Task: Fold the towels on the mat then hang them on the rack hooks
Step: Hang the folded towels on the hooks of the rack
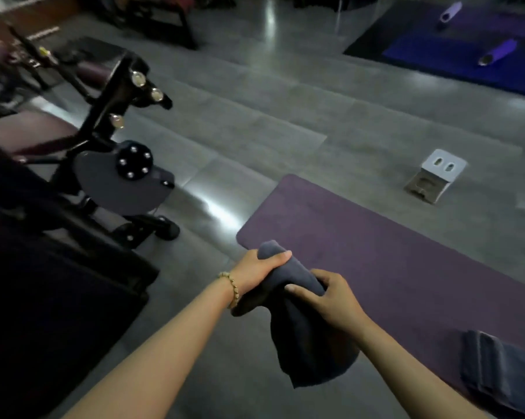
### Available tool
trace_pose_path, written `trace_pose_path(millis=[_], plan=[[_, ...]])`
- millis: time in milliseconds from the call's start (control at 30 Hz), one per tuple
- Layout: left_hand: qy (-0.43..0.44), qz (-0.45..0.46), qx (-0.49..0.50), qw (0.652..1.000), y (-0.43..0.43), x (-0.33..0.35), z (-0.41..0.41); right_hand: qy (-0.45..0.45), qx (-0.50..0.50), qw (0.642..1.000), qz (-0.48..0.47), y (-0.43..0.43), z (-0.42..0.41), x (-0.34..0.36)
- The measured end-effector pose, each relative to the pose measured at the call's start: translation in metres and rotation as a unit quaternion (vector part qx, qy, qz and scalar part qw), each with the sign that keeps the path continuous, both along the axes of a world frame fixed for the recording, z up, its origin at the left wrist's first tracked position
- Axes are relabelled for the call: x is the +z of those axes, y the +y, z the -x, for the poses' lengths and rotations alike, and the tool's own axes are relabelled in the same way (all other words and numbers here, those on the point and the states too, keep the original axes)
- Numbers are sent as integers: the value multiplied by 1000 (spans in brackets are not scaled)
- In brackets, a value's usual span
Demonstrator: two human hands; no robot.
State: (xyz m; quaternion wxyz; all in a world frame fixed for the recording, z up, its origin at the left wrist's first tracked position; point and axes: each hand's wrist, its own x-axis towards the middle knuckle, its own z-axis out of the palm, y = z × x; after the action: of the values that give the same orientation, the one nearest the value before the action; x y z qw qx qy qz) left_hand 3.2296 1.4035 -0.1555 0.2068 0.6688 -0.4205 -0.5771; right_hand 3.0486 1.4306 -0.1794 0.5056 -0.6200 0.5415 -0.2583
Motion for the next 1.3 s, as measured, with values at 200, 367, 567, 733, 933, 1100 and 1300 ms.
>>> trace_pose_path(millis=[200,367,567,733,933,1100,1300], plan=[[11,23,106,994,74,17,-167,-22,142,990,5,36,-167,16],[29,69,96,993,146,55,-301,-101,225,968,-44,68,-294,47],[-45,88,45,994,227,114,-432,-62,324,942,58,83,-433,112],[-46,117,53,991,282,181,-500,9,495,868,39,104,-520,167],[-62,113,73,989,331,251,-556,-51,611,787,-68,124,-578,249],[-52,117,119,985,359,308,-582,-112,637,759,-66,111,-618,307],[-94,239,227,940,355,358,-588,-132,670,731,-10,79,-658,367]])
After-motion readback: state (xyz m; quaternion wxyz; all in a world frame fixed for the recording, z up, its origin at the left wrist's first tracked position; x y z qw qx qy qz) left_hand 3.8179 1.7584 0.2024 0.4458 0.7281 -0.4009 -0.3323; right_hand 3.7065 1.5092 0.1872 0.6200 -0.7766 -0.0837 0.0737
